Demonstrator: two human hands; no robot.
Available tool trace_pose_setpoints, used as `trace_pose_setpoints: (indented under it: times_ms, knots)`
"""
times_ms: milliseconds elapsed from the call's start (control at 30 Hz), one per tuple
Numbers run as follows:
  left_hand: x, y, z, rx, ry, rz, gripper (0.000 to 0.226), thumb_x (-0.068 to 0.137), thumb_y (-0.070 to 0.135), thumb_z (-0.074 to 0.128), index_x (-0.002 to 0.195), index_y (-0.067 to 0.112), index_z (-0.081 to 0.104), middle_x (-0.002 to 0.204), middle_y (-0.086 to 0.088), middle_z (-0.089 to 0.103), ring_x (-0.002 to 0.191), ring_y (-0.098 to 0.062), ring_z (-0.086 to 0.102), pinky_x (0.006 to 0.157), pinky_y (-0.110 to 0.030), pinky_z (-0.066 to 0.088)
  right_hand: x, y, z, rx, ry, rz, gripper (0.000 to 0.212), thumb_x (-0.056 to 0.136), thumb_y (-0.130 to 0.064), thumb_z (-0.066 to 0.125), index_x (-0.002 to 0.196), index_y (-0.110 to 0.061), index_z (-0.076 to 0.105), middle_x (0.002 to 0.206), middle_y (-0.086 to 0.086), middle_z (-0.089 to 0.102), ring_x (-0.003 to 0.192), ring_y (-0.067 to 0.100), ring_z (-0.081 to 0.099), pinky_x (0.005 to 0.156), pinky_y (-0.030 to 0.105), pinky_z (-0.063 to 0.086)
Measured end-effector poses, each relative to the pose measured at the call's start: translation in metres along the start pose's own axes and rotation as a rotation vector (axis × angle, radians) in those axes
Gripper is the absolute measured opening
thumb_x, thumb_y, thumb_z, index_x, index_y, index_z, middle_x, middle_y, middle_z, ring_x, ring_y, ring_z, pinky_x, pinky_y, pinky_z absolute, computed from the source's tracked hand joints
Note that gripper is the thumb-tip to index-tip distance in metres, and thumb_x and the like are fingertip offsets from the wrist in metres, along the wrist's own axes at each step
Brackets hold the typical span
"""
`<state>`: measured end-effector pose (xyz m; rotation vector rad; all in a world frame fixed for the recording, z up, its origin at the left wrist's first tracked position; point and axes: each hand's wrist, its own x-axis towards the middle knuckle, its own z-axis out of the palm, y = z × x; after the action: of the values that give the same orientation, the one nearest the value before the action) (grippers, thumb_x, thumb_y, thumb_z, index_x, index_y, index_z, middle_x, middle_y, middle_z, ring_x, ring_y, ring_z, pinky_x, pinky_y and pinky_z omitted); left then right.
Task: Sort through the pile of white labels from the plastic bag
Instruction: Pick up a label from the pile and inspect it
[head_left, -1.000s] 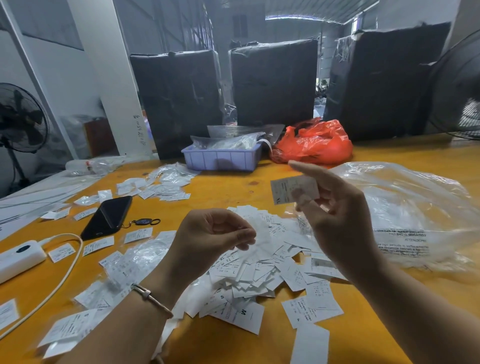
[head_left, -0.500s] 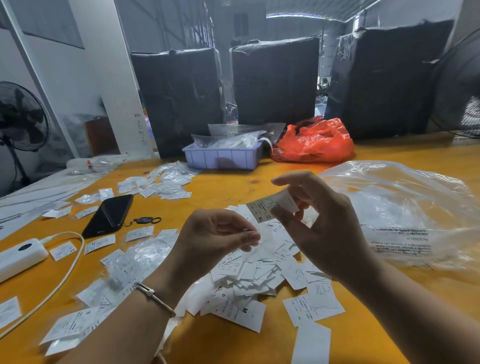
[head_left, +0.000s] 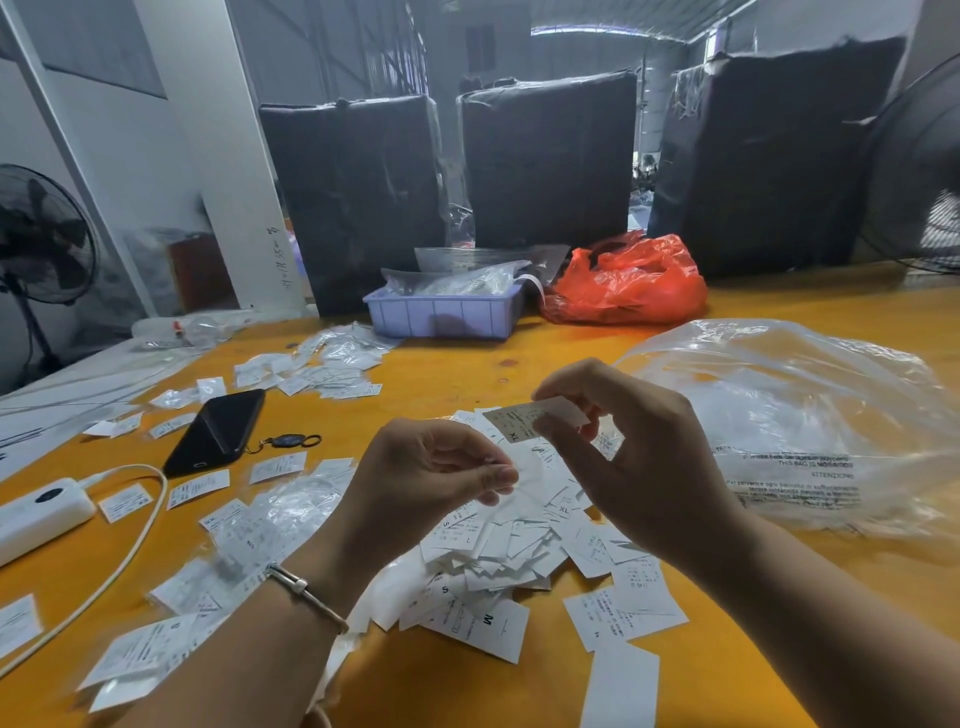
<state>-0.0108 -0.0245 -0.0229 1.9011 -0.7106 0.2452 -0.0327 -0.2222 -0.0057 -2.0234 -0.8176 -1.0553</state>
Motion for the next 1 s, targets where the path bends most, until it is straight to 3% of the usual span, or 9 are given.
trace_pose_setpoints:
  times_ms: [200, 400, 700, 1000]
  knots:
    - [-0.001, 0.001, -0.002, -0.01, 0.011, -0.016, 0.023, 0.072, 0.023, 0.077, 0.087, 0.005, 0.076, 0.075, -0.005, 0.077, 0.066, -0.02, 0.074, 0.063, -0.022, 0.057, 0.002, 0.003, -0.002, -0.037, -0.065, -0.019, 0.012, 0.078, 0.003, 0.069, 0.08, -0.008, 0.066, 0.069, -0.012, 0.054, 0.058, 0.006, 0.046, 0.057, 0.015, 0.041]
    - [0.0, 0.001, -0.002, 0.002, 0.004, -0.017, 0.023, 0.071, 0.024, 0.077, 0.087, 0.007, 0.076, 0.076, -0.004, 0.077, 0.066, -0.02, 0.074, 0.062, -0.023, 0.058, 0.003, 0.004, -0.003, 0.111, -0.019, 0.028, 0.012, 0.079, 0.003, 0.072, 0.079, -0.006, 0.065, 0.066, 0.0, 0.061, 0.059, 0.015, 0.052, 0.058, 0.024, 0.044]
    - [0.0, 0.002, -0.002, -0.017, 0.009, -0.019, 0.024, 0.071, 0.022, 0.077, 0.087, 0.004, 0.076, 0.075, -0.006, 0.077, 0.066, -0.02, 0.074, 0.061, -0.019, 0.056, 0.003, 0.008, -0.005, 0.069, -0.156, 0.052, 0.019, 0.073, 0.009, 0.071, 0.074, -0.009, 0.066, 0.065, -0.006, 0.061, 0.06, 0.008, 0.054, 0.057, 0.015, 0.043]
    - [0.0, 0.003, -0.003, -0.029, -0.017, -0.036, 0.021, 0.073, 0.023, 0.075, 0.086, 0.007, 0.076, 0.075, -0.005, 0.077, 0.065, -0.018, 0.073, 0.06, -0.017, 0.054, 0.002, 0.013, -0.006, 0.278, -0.188, 0.188, 0.021, 0.072, 0.015, 0.062, 0.07, -0.006, 0.065, 0.062, 0.005, 0.062, 0.059, 0.02, 0.055, 0.057, 0.04, 0.048]
